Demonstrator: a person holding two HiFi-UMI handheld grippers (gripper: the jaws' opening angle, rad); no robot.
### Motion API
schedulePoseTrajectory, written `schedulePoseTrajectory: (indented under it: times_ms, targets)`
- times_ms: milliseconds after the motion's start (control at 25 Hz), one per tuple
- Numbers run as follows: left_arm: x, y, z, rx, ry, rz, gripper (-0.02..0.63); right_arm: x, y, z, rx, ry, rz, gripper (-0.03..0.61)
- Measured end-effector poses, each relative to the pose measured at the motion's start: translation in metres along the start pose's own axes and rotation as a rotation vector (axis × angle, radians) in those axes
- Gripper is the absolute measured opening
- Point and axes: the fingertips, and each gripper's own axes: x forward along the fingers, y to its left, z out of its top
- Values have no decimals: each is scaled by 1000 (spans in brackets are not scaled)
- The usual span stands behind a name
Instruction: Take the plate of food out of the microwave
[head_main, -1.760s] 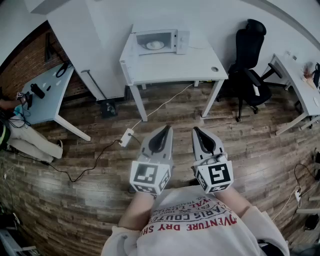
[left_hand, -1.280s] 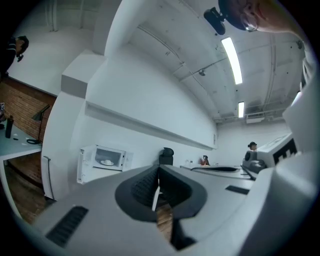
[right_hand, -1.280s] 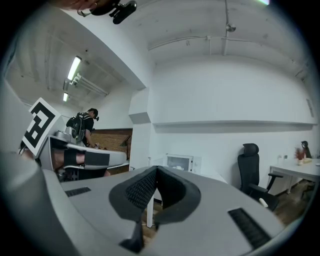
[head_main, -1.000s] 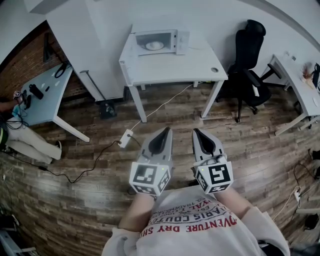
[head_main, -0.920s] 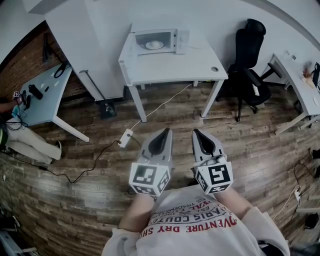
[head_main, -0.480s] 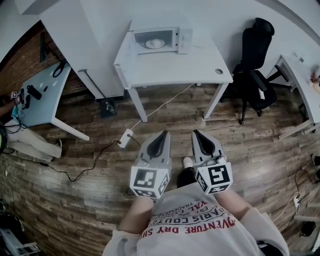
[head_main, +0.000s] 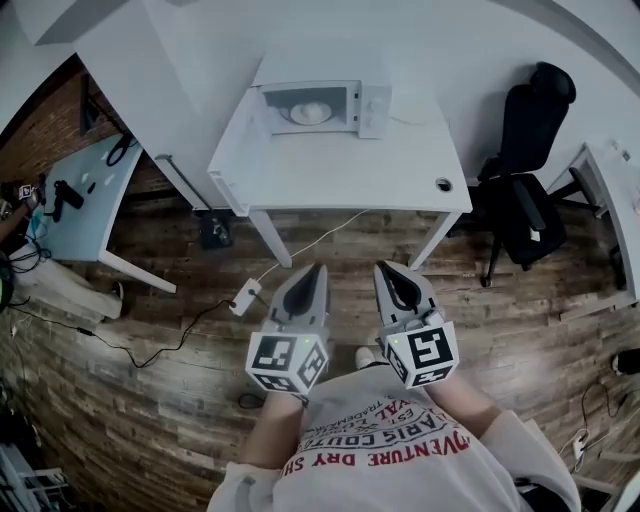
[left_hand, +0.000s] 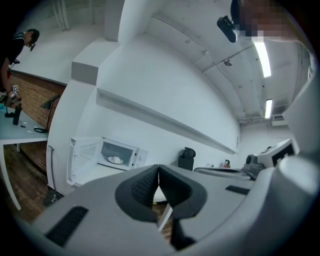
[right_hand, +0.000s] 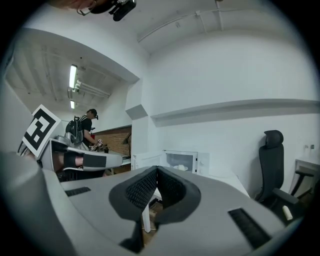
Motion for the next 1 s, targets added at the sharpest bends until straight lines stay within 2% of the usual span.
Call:
schedulePoseTrajectory:
  times_ms: [200, 360, 640, 840, 1000]
  targets:
    - [57, -1, 7, -21, -9, 35, 8, 34, -47, 6, -9, 3, 49, 12]
    - [89, -4, 1, -35, 17, 43, 8, 52, -76, 0, 20, 23, 63, 12]
    - [128, 13, -13, -64, 71, 52, 8, 85, -100, -14, 2, 52, 62, 12]
    - [171, 33, -17, -75, 87, 16, 8, 121, -124, -24, 6, 72, 22, 12]
    - [217, 57, -7, -76, 84, -27, 8, 164, -147, -20, -13, 71, -24, 12]
